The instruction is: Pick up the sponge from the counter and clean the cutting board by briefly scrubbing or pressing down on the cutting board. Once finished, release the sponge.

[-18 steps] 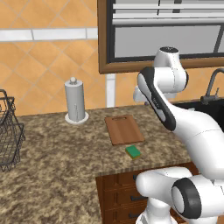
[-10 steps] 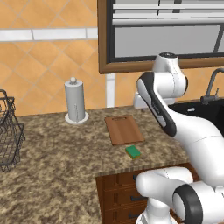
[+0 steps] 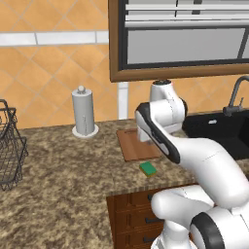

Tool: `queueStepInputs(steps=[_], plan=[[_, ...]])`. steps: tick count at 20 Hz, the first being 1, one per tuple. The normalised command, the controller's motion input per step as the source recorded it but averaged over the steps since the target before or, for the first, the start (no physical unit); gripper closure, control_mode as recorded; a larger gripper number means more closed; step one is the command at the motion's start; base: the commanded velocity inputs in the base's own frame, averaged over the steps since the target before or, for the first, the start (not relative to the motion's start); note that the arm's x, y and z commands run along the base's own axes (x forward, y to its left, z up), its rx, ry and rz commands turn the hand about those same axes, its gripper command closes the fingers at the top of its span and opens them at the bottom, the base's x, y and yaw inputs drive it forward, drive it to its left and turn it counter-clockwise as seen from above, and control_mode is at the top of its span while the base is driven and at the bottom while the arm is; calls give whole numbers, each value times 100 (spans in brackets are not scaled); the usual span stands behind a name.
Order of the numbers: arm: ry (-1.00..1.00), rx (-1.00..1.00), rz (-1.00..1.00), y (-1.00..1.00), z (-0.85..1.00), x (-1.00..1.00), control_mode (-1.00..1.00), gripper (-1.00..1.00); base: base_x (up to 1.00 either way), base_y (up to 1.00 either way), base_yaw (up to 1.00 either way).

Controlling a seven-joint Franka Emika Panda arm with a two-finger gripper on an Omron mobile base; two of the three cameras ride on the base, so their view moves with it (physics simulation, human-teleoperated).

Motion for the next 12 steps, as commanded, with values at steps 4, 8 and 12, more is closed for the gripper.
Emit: queueStepInputs(steps=[4, 8, 12], plan=[[17, -4, 7, 2, -72, 9, -100, -100, 0, 0, 0], [10, 1, 2, 21, -61, 33, -100, -100, 0, 0, 0], [3, 6, 6, 13, -45, 34, -100, -100, 0, 0, 0]])
